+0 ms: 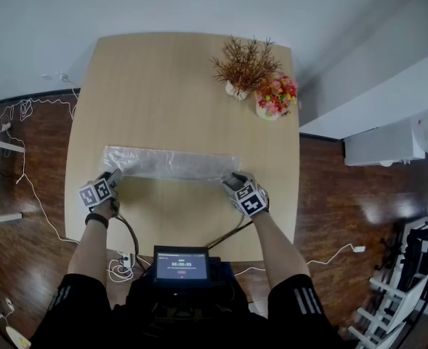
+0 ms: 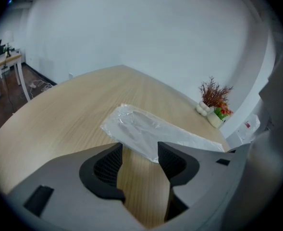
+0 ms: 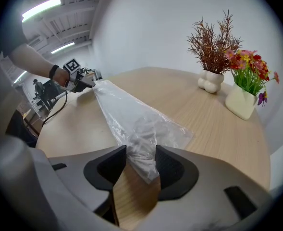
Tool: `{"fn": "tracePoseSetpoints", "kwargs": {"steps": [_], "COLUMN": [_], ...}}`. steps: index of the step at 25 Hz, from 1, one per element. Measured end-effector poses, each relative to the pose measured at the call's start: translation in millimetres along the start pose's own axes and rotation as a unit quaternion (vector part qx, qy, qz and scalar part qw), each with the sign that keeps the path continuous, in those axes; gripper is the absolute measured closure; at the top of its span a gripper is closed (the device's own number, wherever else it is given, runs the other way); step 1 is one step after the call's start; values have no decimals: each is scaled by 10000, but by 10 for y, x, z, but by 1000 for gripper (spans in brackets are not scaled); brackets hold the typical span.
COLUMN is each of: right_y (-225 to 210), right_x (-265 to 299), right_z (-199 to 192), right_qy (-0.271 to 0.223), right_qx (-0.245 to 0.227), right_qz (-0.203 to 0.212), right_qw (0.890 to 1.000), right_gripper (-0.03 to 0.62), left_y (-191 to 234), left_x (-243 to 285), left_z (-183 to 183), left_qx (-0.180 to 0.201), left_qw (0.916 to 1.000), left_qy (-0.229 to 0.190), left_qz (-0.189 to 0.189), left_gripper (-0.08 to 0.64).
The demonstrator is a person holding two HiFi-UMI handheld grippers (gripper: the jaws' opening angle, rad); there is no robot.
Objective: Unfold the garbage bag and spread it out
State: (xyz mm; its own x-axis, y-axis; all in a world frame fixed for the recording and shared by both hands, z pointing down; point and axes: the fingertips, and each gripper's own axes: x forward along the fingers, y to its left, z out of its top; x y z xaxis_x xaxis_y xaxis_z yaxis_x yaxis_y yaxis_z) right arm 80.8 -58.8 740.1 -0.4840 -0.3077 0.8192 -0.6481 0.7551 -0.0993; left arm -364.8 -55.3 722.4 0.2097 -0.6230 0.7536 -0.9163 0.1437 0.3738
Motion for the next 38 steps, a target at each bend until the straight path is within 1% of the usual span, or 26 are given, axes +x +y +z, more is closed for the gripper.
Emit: {"fn": "tracePoseSetpoints", "kwargs": {"steps": [3, 6, 8, 9, 11, 14, 16, 18, 20, 23, 25, 27, 30, 33, 38], "right_y": [1, -65, -135, -183, -268, -383, -438, -428, -427, -476, -504, -518, -539, -534, -494], "right_x": [-2, -45, -123, -144, -176, -192, -157, -157, -139, -52, 6, 52, 127, 196, 237], "right_z": [16, 71, 163, 188, 241, 294, 292, 363, 427, 464, 480, 496, 509, 463, 466], "right_qy": [-19, -306, -514, -582, -662, -648, -558, -468, -392, -273, -195, -136, -48, 162, 187], "right_qx": [3, 224, 356, 364, 348, 389, 369, 295, 200, 102, 86, 74, 109, 58, 12], "right_qz": [74, 72, 10, -35, -129, -282, -343, -346, -333, -327, -322, -305, -288, -295, -226], "right_qw": [10000, 9993, 9980, 9976, 9971, 9967, 9972, 9979, 9985, 9990, 9993, 9994, 9995, 9994, 9996], "right_gripper": [373, 373, 373, 373, 373, 376, 376, 377, 392, 402, 411, 413, 417, 430, 458], "left_y": [20, 3, -112, -194, -394, -782, -1029, -1282, -1544, -1780, -1928, -2004, -2003, -1970, -1998], "left_x": [-83, -206, -280, -307, -336, -267, -126, 77, 269, 547, 636, 708, 818, 885, 899], "left_z": [60, 171, 299, 373, 524, 672, 667, 560, 409, 120, -47, -145, -249, -334, -357], "left_qx": [6, 292, 629, 859, 1396, 2260, 2837, 3322, 3621, 4031, 4202, 4284, 4269, 4307, 4286], "left_qw": [9999, 9991, 9971, 9950, 9882, 9714, 9568, 9412, 9285, 9075, 8958, 8897, 8885, 8848, 8852], "left_qy": [-129, -299, -435, -499, -620, -678, -550, -313, -49, 453, 773, 934, 1135, 1318, 1322], "left_qz": [2, 50, -38, -80, -141, -276, -329, -526, -824, -1096, -1224, -1273, -1244, -1192, -1233], "left_gripper": [330, 331, 331, 331, 333, 350, 362, 365, 365, 365, 365, 367, 367, 367, 370]}}
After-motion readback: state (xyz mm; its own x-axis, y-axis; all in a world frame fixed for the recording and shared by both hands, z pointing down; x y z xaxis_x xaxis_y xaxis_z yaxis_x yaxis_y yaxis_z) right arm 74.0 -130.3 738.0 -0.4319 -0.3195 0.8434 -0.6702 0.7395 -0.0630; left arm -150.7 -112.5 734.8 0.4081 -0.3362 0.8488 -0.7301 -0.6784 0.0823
